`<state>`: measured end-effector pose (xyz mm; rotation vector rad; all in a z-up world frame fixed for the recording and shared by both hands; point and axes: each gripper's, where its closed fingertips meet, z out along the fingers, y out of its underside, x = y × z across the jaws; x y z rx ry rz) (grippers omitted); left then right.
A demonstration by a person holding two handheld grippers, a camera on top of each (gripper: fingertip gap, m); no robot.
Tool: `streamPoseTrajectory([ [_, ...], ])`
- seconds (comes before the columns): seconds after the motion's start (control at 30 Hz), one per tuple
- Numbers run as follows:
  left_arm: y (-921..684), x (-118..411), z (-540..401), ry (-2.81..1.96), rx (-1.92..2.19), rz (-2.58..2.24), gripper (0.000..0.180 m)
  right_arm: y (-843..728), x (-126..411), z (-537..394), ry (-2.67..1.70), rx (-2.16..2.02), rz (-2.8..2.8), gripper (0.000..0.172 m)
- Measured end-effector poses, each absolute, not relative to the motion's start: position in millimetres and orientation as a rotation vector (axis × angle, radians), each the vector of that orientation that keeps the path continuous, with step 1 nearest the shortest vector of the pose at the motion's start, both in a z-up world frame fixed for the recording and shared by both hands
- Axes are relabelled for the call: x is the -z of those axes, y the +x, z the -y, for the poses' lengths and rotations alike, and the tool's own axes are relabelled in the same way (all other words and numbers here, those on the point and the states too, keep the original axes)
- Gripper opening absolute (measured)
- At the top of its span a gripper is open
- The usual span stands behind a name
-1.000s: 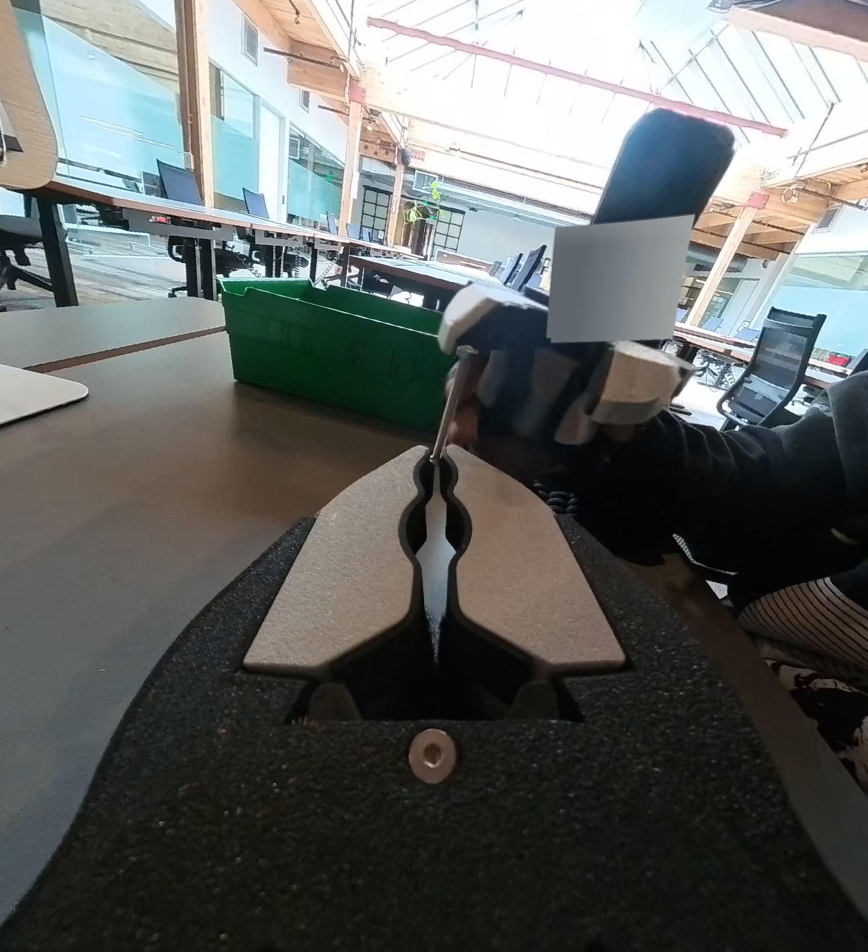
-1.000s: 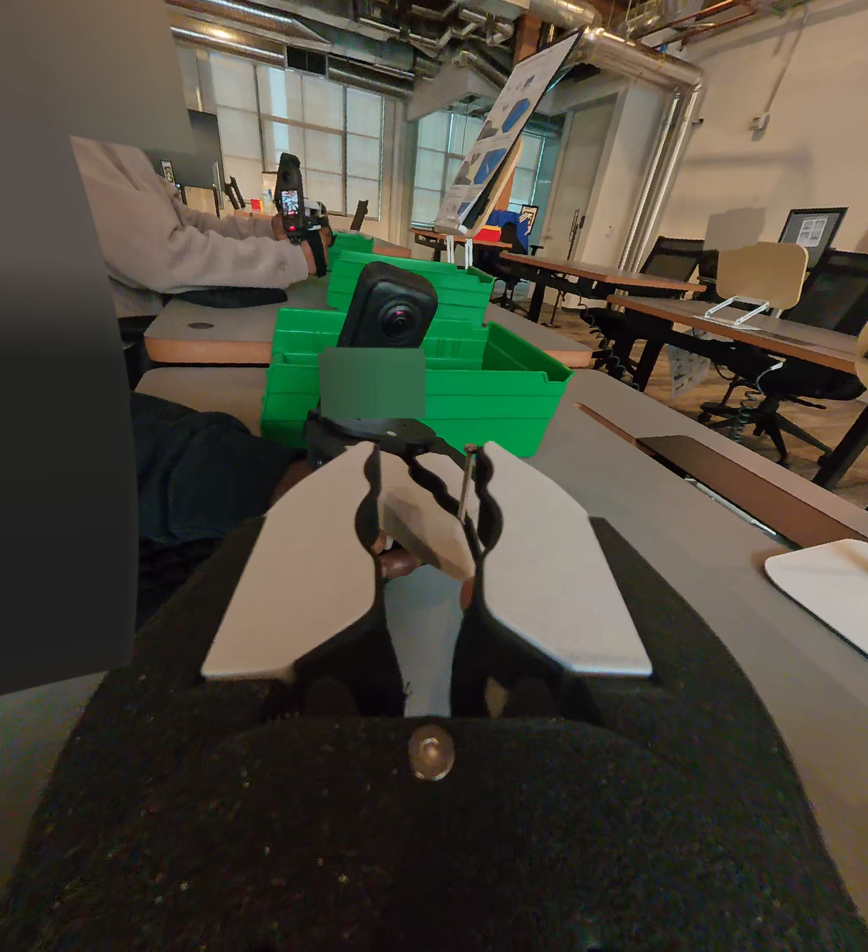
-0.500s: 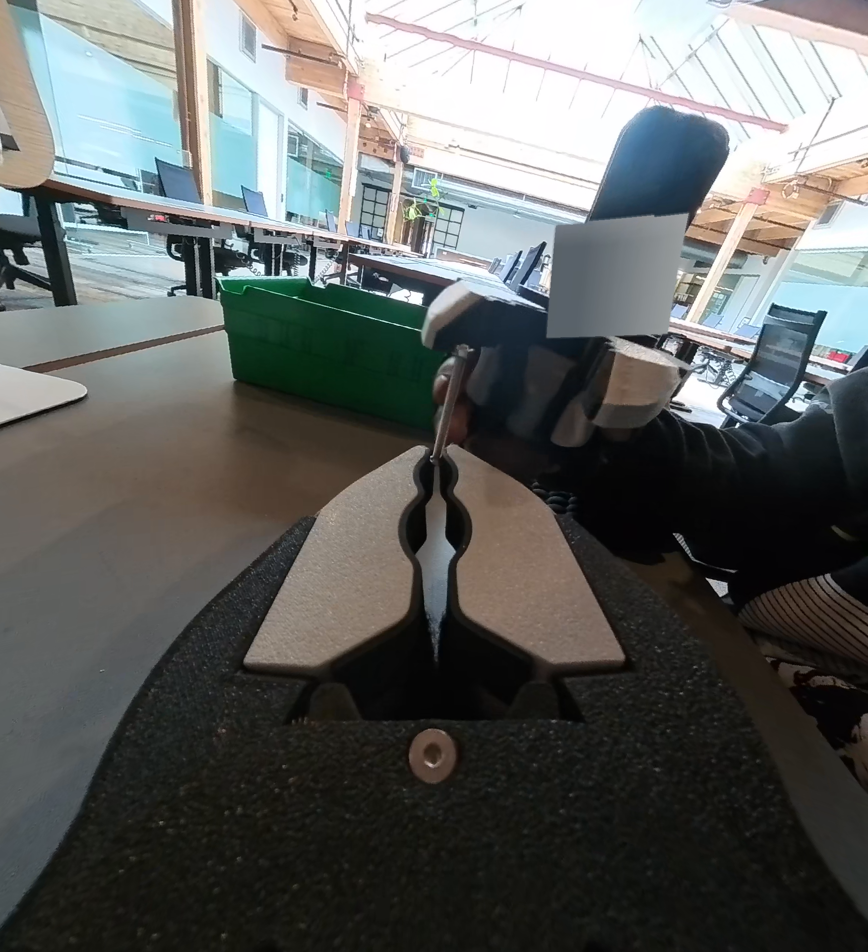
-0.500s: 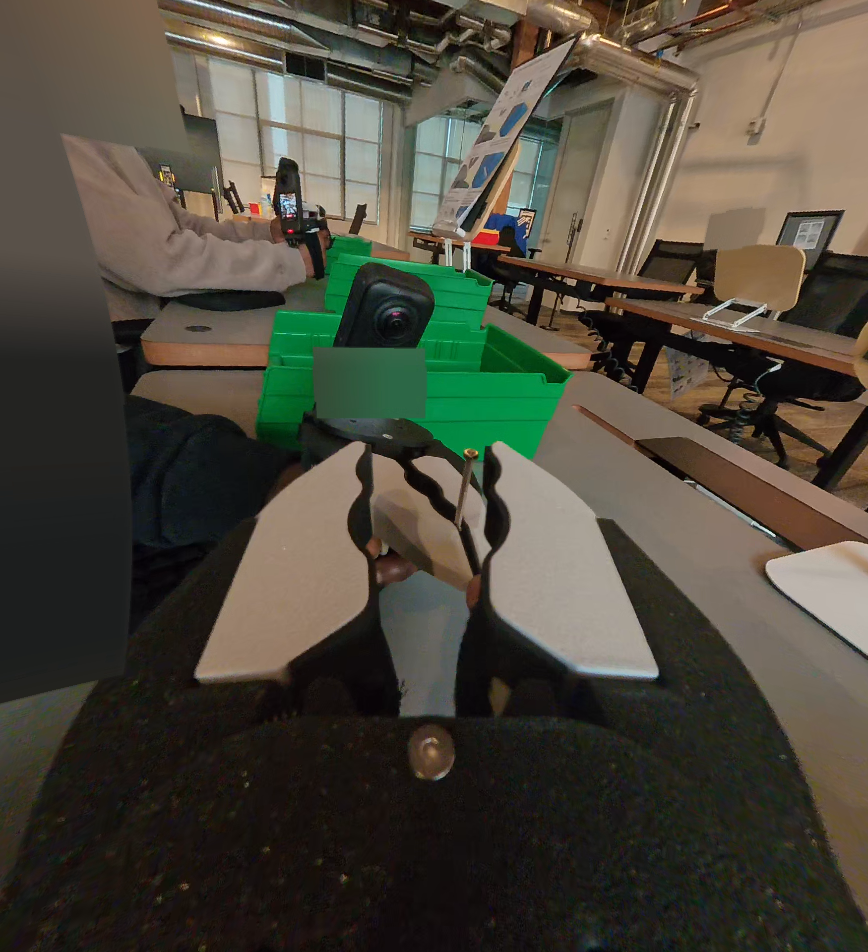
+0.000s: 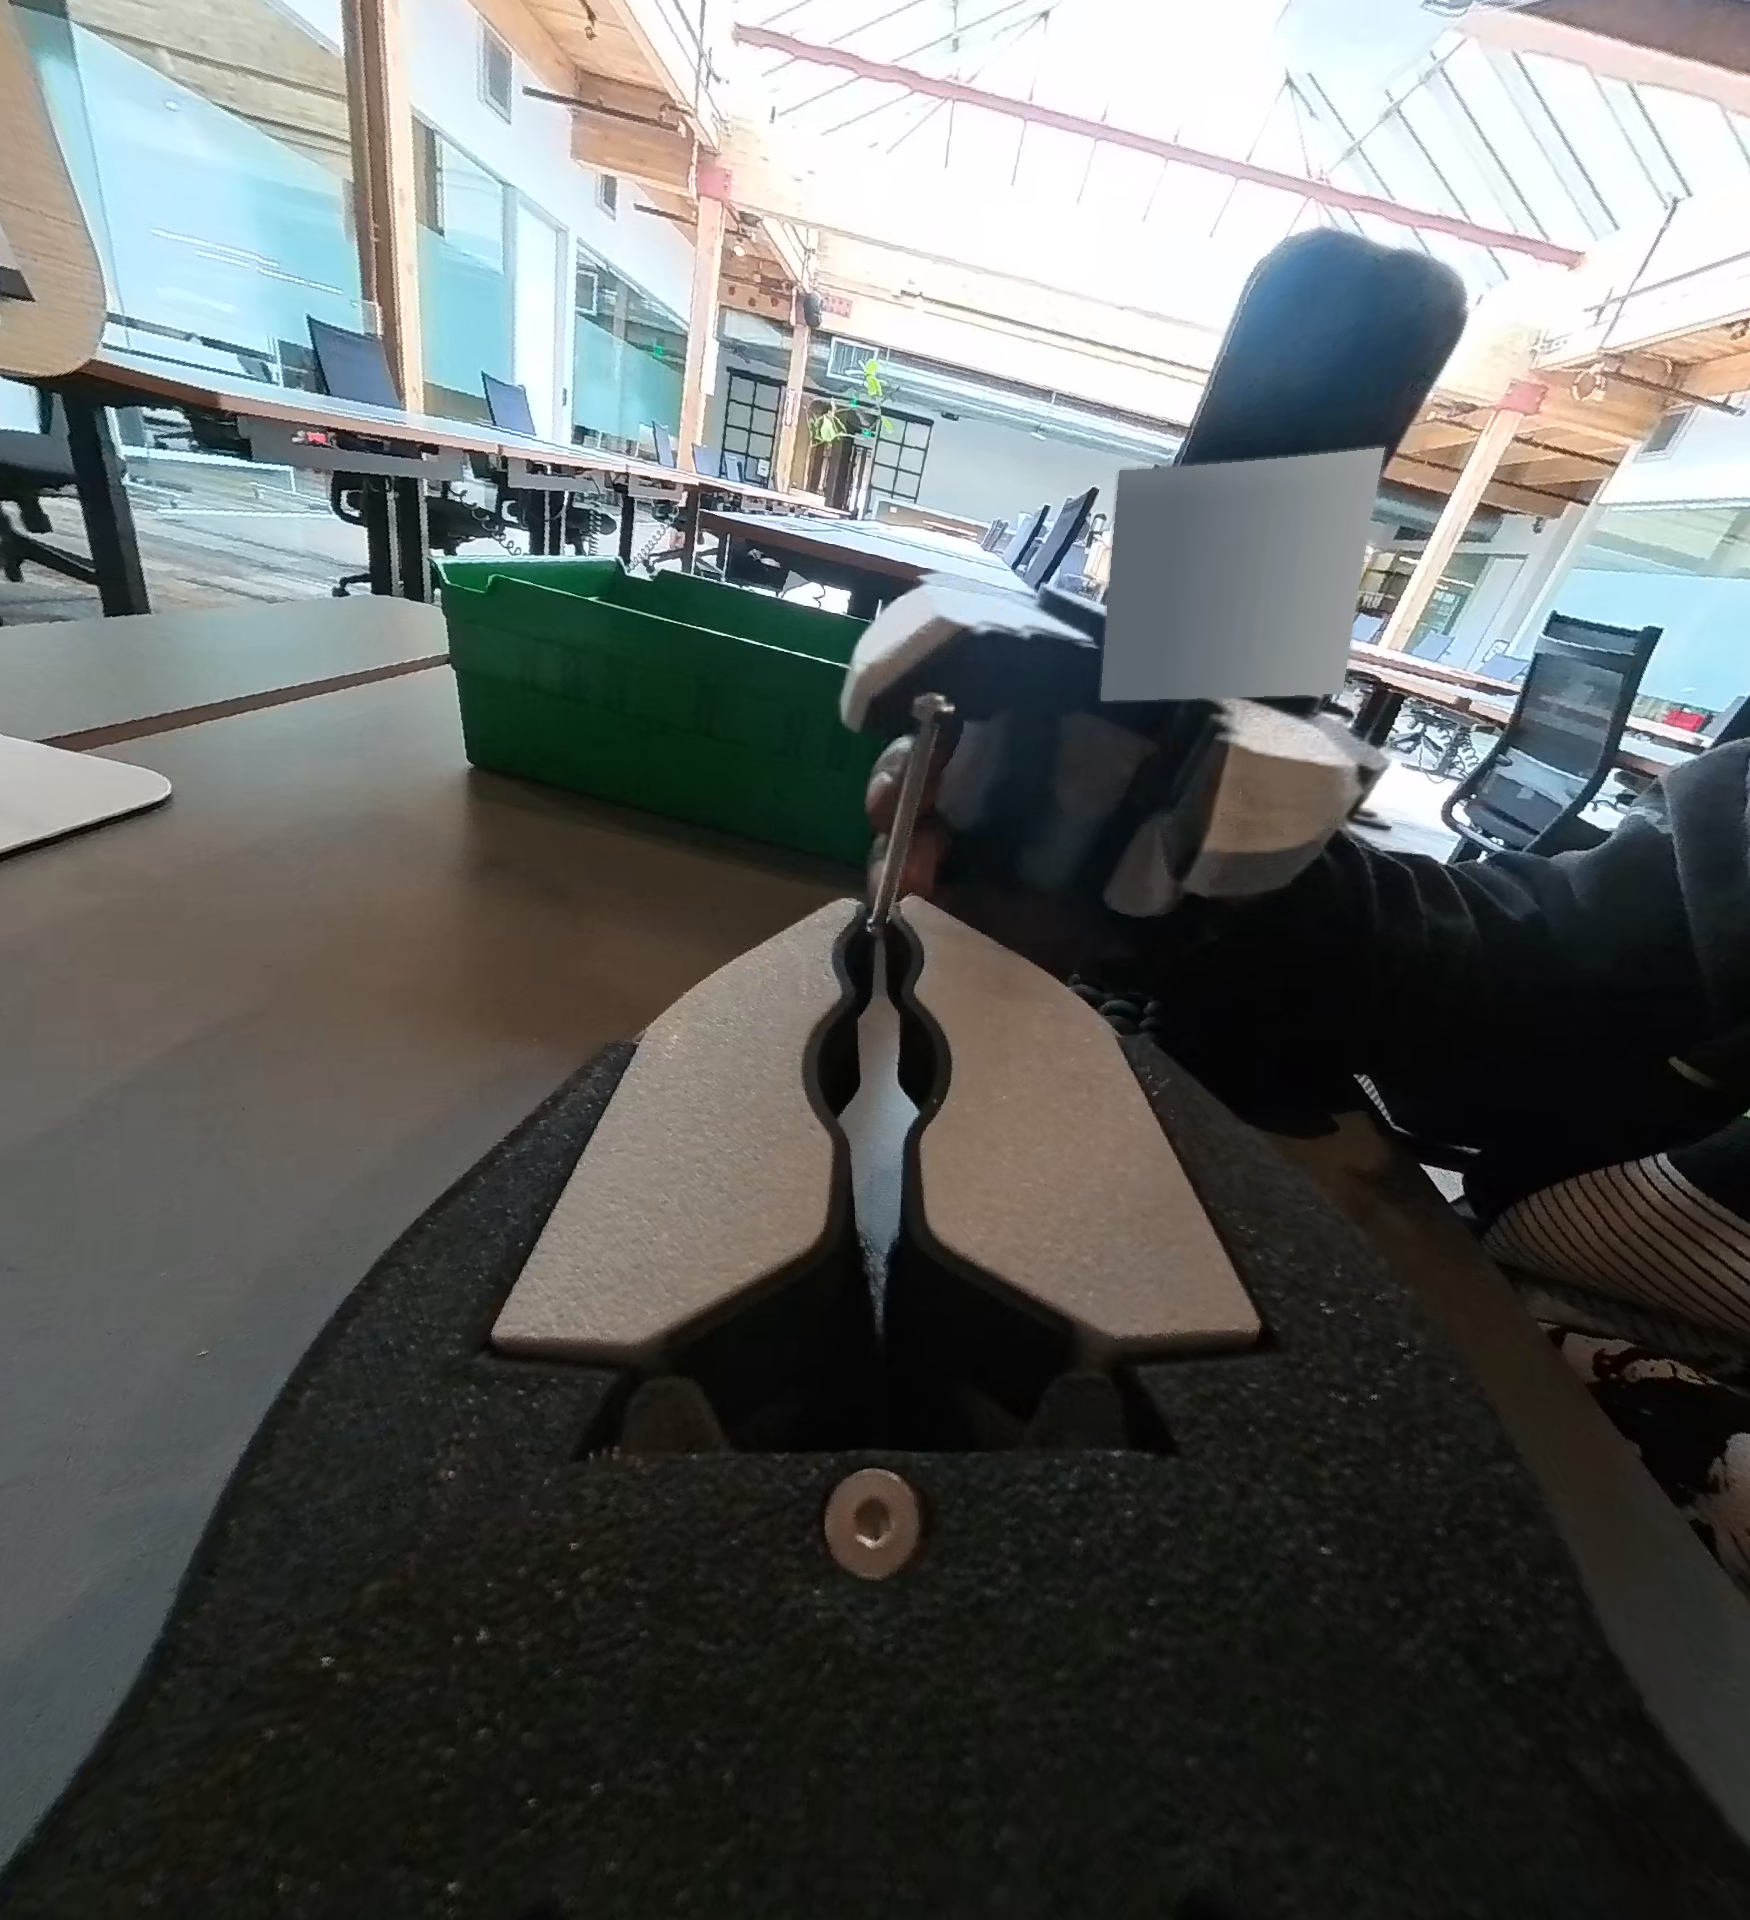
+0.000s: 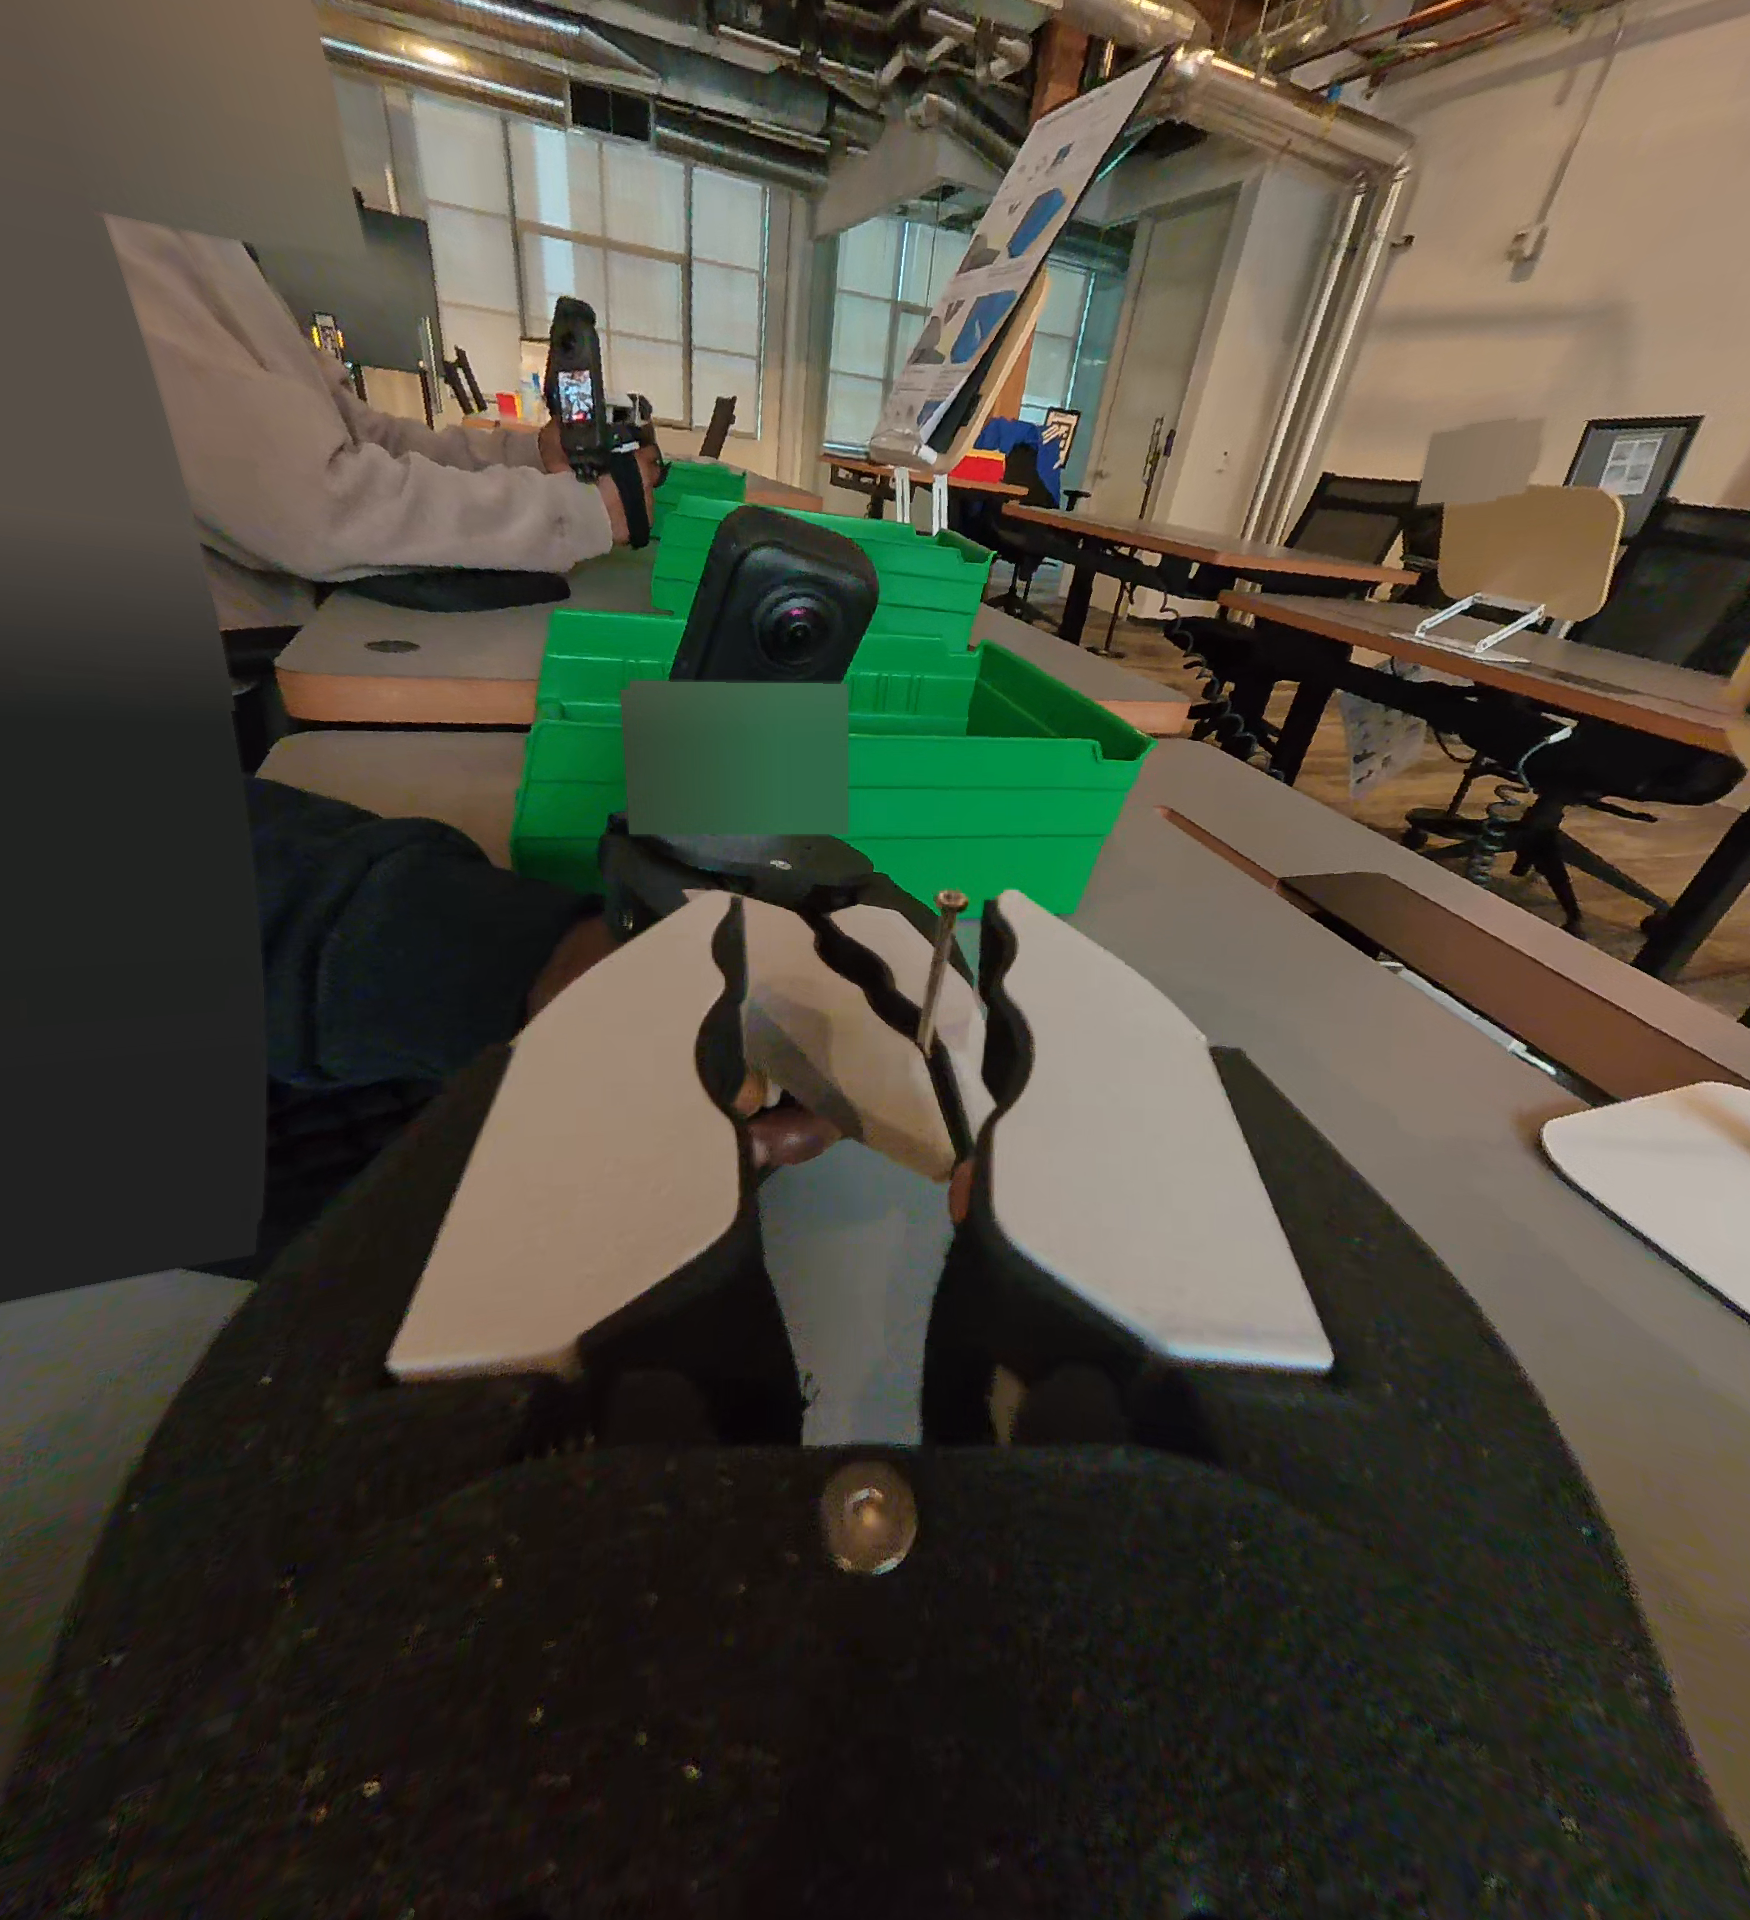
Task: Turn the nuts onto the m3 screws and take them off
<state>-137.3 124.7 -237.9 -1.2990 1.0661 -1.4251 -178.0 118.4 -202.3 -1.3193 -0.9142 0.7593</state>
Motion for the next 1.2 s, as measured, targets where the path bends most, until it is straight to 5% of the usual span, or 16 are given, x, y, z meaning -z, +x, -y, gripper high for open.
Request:
streamPoseTrajectory([
  [0.13,-137.3,238.0,-124.6,-1.300,1.425,-1.067,0.001,-180.3,200.9,-118.4,-1.311,-0.765,0.918,0.045],
  [0.4,-139.7,236.0,-128.4,-1.303,1.436,-1.030,0.001,-171.8,200.0,-109.0,-1.308,-0.773,0.933,0.024],
  [0.67,-137.6,237.7,-125.1,-1.301,1.427,-1.062,0.001,-175.2,199.6,-118.2,-1.308,-0.751,0.912,0.037],
  [1.2,-139.1,236.8,-128.4,-1.308,1.429,-1.036,0.001,-171.1,200.0,-114.2,-1.307,-0.735,0.920,0.027],
])
